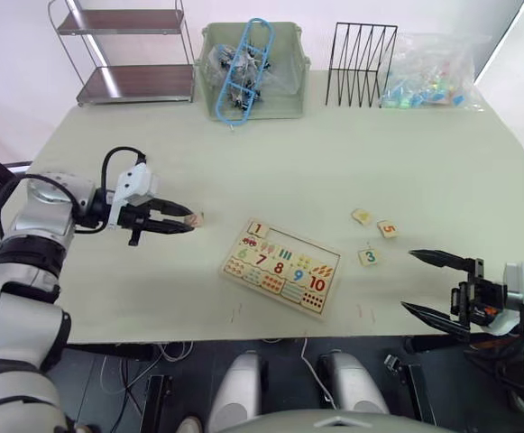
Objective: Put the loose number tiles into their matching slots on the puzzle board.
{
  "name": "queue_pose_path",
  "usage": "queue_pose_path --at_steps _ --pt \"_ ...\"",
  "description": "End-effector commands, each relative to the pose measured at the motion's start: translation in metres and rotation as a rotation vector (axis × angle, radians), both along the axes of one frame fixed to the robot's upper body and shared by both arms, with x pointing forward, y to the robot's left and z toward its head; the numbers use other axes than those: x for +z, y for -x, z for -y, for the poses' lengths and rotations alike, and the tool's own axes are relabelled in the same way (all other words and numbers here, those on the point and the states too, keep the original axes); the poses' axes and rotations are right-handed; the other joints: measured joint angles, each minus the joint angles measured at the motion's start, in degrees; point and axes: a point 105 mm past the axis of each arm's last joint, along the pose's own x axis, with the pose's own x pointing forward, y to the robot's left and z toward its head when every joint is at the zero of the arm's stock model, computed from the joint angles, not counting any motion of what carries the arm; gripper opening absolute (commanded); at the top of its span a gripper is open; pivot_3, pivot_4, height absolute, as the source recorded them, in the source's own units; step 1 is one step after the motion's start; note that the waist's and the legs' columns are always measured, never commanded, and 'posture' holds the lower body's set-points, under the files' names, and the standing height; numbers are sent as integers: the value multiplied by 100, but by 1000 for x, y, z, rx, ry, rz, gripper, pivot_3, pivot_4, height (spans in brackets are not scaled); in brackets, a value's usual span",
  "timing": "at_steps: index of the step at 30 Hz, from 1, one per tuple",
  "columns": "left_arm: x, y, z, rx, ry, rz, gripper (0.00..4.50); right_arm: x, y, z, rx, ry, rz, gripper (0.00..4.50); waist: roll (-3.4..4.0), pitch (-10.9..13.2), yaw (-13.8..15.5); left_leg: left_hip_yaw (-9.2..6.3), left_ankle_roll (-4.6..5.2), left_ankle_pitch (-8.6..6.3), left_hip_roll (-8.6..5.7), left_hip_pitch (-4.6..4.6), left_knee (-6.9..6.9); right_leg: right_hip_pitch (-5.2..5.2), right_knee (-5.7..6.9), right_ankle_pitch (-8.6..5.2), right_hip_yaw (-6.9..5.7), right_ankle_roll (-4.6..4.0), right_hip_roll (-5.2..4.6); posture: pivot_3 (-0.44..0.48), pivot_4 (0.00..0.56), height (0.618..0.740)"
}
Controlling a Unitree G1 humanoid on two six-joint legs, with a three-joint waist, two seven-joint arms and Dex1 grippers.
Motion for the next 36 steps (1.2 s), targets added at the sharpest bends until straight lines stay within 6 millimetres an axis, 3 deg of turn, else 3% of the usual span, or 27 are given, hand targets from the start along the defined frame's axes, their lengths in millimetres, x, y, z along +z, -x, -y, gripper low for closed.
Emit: queue_pose_path --at_steps 1,12,30,36 --pt "23 -6 15 -54 27 31 941 4 4 -2 -10 4 39 4500 -4 2 15 0 0 0 0 -1 0 0 -1 0 -1 0 0 0 150 739" --pt "55 -29 65 -129 17 57 941 4 6 -8 -65 -23 65 4500 -10 7 -4 3 0 0 -13 -7 2 0 -1 0 -1 0 9 0 150 739" --pt "51 -25 134 -350 -272 2 941 8 3 -10 -92 -30 94 4500 -13 13 -7 -10 0 0 -11 -6 1 0 0 -1 9 -1 17 0 150 739" --pt "41 -28 137 -422 -500 70 941 8 5 -13 -98 -34 96 4500 -13 14 0 -10 0 0 -13 -7 2 0 -1 -1 8 -1 18 0 150 739"
